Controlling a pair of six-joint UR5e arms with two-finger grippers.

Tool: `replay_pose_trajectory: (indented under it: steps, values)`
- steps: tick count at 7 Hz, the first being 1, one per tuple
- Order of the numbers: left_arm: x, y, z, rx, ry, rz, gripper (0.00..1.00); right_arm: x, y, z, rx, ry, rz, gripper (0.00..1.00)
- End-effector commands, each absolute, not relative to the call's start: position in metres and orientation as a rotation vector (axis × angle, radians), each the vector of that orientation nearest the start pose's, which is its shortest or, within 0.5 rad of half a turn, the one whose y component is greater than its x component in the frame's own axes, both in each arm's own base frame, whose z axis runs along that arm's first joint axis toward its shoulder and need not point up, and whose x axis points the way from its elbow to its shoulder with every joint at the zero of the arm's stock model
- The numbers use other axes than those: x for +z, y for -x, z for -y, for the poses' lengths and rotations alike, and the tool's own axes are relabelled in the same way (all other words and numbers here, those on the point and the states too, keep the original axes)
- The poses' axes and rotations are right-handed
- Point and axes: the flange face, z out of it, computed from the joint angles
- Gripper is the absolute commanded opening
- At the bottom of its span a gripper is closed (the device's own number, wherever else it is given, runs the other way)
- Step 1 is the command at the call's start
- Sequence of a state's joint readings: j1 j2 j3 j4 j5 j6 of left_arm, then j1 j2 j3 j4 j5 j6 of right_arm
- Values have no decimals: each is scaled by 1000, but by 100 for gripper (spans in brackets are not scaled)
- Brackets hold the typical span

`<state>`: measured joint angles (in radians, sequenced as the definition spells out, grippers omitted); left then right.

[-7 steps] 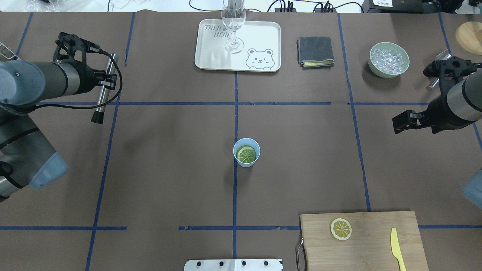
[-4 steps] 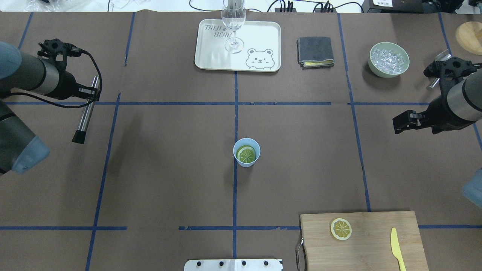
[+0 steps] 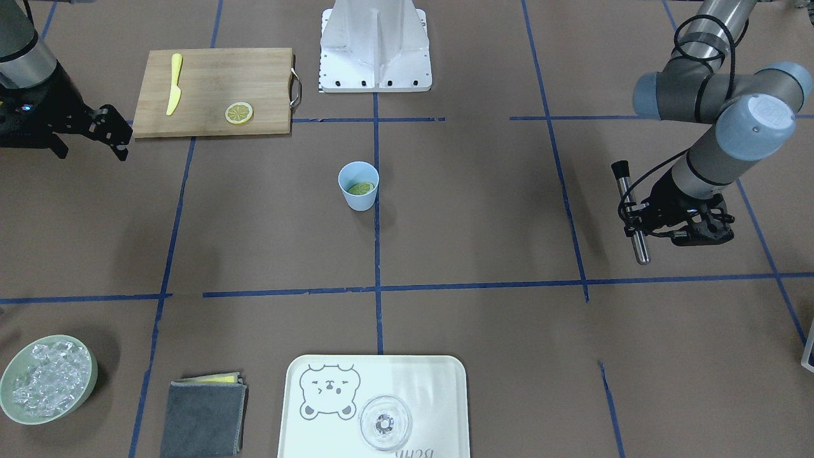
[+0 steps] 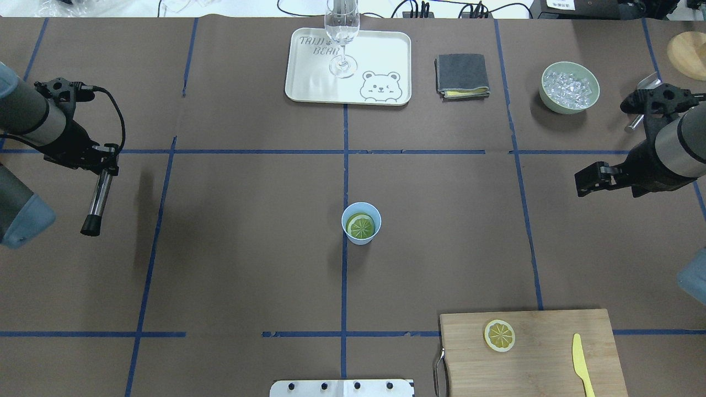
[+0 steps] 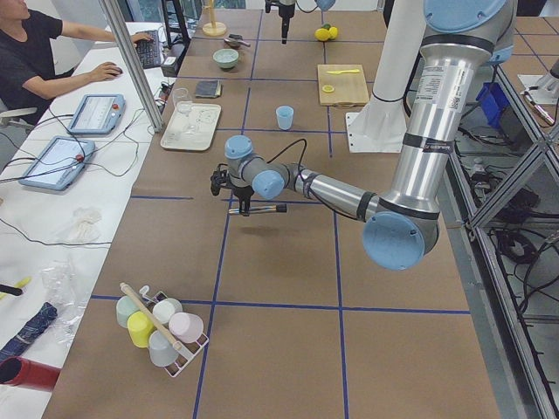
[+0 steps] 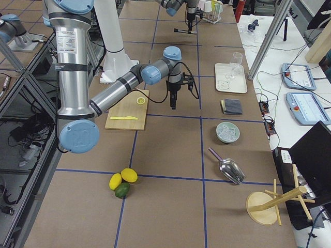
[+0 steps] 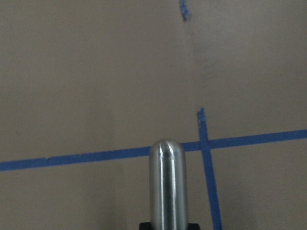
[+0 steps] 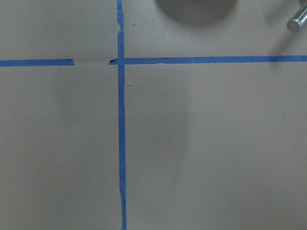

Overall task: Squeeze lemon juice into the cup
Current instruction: 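Lower the steel rod back onto the table with the left gripper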

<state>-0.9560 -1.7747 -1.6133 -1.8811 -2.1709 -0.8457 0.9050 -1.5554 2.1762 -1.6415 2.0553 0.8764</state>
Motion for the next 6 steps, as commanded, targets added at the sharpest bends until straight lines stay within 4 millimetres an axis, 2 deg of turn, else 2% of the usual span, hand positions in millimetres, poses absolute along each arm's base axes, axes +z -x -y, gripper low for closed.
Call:
replay_pose_trajectory:
  steps: [1,4,6]
  values:
    - [508,-282,531,-73,0,-786,0,381,214,412,67,-58,716,100]
    - [515,-295,533,-47,-124,-769,0,381,214,412,66,-58,718,100]
    - [527,-310,526,-21,-116,-770,0,381,214,412,65,-58,717,100]
